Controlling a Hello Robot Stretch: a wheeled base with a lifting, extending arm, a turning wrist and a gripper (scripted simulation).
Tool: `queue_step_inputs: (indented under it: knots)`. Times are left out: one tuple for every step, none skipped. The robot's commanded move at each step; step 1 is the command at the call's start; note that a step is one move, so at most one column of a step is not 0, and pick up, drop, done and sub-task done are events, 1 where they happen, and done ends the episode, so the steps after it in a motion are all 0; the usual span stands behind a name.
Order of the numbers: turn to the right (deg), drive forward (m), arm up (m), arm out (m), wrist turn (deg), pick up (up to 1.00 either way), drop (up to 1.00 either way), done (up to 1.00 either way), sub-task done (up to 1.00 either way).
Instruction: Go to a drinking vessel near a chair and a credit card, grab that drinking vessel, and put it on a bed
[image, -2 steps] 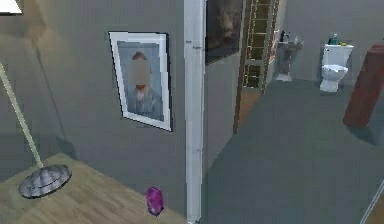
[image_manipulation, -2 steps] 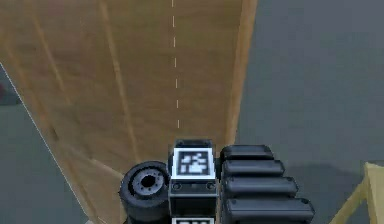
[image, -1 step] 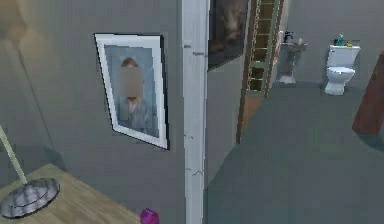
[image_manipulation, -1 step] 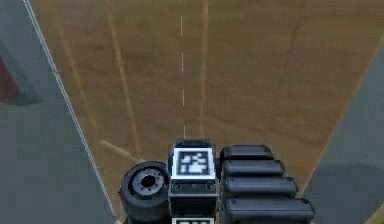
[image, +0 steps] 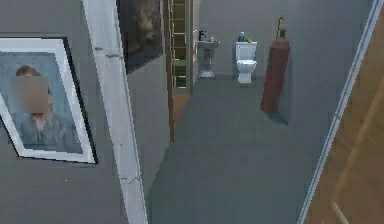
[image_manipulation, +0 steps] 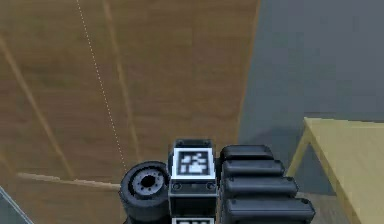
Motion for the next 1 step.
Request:
queue_step_inputs:
  knots:
    - [0.0, 1.0, 0.0, 0.0, 0.0, 0.0, 0.0, 0.0, 0.0]
